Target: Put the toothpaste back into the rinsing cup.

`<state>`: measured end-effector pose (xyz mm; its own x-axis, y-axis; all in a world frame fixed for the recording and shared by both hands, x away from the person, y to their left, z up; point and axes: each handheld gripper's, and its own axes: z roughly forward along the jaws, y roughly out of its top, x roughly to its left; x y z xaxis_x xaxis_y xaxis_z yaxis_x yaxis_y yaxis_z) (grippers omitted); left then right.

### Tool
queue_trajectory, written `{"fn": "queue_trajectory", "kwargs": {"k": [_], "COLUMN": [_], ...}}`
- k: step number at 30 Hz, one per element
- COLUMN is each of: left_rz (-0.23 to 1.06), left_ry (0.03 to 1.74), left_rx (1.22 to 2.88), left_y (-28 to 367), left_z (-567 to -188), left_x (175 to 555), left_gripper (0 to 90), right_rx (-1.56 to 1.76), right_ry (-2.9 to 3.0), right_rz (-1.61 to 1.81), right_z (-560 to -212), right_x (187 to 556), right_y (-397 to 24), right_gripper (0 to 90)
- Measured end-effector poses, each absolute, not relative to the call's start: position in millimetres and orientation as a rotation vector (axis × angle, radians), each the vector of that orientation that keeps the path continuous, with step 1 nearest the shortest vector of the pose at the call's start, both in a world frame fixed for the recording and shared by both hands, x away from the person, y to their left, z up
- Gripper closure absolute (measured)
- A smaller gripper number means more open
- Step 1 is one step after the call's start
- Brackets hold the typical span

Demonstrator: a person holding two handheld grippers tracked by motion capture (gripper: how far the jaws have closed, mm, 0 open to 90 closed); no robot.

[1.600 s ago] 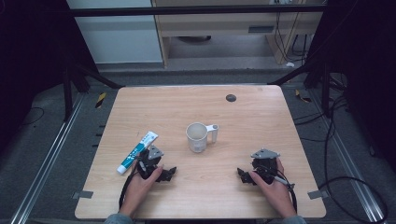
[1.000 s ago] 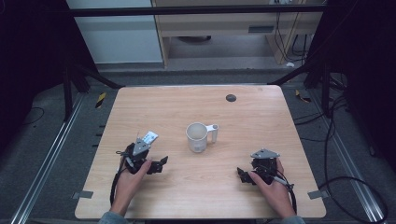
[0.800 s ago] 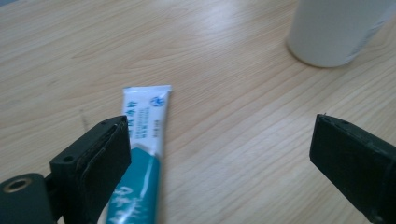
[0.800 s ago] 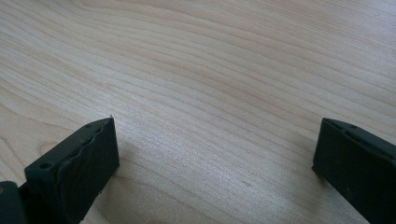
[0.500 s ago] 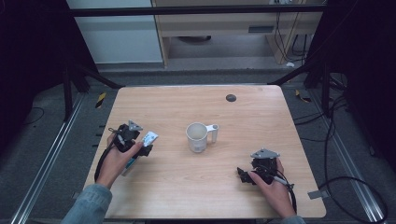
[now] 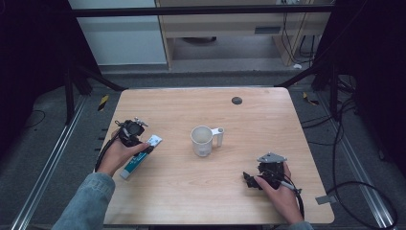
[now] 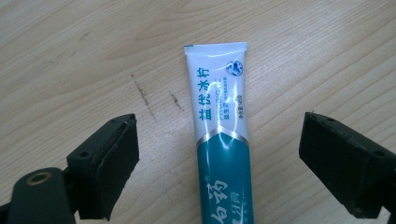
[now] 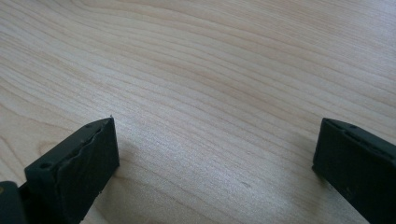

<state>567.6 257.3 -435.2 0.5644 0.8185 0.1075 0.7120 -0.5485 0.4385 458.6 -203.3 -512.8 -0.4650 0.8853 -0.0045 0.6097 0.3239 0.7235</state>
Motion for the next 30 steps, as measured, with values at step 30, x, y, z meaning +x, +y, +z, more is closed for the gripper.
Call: {"fn": "queue_trajectory", "kwargs": {"k": [30], "left_rz": [0.337], "left_ry": [1.321], "left_rx": [2.526], "left_y": [250.0], "left_z": [-457.6], "left_x": [585.4], "left_gripper": [38.4], "right_rx": [1.318], "right_ry": [2.198], "right_rz": [0.939], "right_z": [-512.8], "right_x": [458.6], "right_y": [-203.8], "right_gripper": [0.4]}}
